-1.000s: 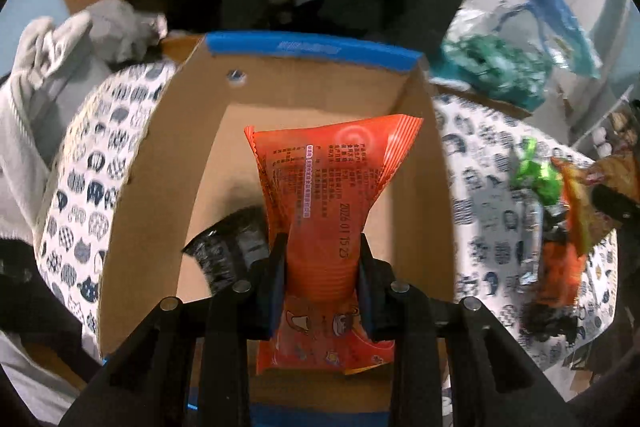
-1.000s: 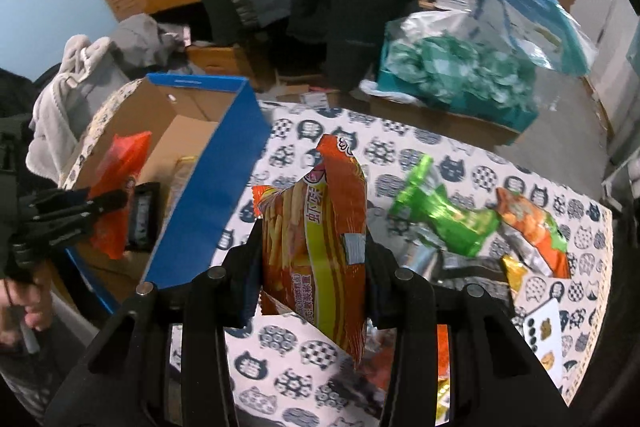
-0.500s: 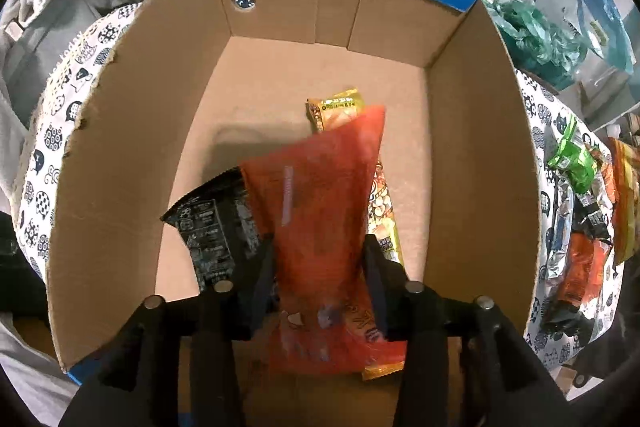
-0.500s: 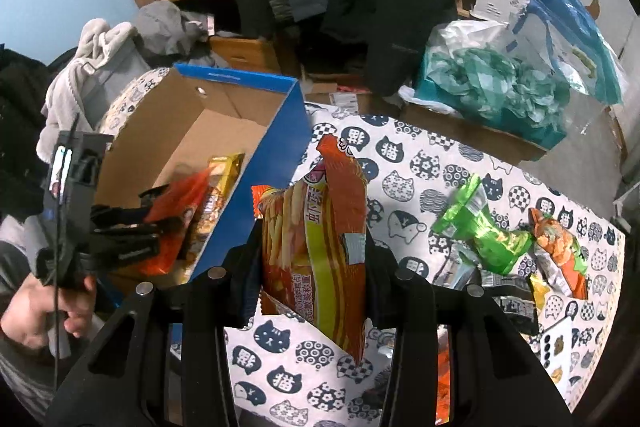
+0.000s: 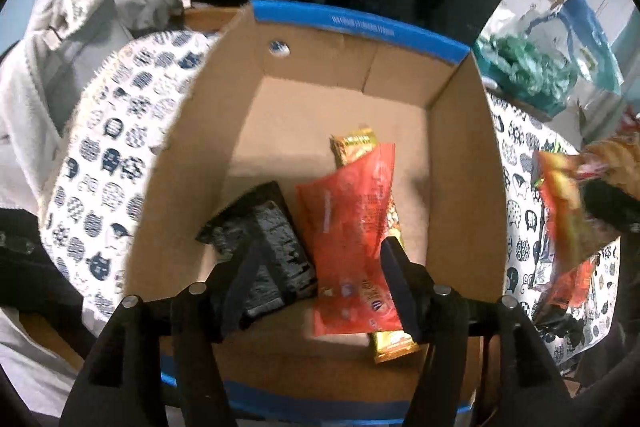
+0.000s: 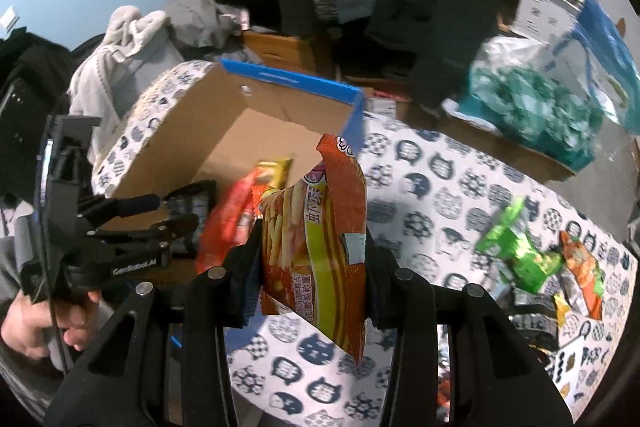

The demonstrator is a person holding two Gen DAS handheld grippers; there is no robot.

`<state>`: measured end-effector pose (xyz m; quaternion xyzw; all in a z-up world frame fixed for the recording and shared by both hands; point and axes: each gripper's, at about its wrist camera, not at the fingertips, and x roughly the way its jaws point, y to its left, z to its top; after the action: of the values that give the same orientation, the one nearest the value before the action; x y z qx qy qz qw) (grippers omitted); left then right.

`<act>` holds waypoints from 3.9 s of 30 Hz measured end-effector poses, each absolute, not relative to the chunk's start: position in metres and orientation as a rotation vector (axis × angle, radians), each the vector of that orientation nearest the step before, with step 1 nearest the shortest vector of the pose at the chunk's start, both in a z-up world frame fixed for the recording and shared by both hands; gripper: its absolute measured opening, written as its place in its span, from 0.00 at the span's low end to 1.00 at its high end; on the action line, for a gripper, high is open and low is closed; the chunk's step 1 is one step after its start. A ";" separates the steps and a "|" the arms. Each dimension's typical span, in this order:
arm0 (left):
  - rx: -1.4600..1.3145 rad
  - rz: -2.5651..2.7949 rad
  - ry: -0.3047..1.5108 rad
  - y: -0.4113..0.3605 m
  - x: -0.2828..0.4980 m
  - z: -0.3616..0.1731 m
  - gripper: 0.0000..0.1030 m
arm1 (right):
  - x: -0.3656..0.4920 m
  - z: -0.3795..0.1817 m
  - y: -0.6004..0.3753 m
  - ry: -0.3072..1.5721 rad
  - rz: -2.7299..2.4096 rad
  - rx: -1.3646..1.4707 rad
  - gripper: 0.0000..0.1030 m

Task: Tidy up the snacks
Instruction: 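Release the red bag into the box with the left tool while the right tool drops the fries packet in, then move both tools back toward the remaining snacks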

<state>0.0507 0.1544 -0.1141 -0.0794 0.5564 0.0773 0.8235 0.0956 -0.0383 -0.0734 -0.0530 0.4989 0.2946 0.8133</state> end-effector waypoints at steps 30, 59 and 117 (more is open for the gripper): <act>-0.262 0.216 1.112 0.211 0.011 -0.090 0.63 | 0.090 -0.124 0.082 1.175 0.781 -0.195 0.67; -0.052 0.028 1.114 0.082 0.042 -0.080 0.68 | 0.077 -0.077 -0.113 1.066 0.402 -0.117 0.77; 0.077 -0.266 1.364 -0.158 0.132 -0.220 0.75 | 0.051 -0.217 -0.318 1.292 0.092 0.048 0.77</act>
<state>0.1321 -0.1577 -0.2196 0.0355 0.6283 -0.1226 0.7674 0.0508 -0.3180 -0.2172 0.0223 0.6017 0.0429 0.7972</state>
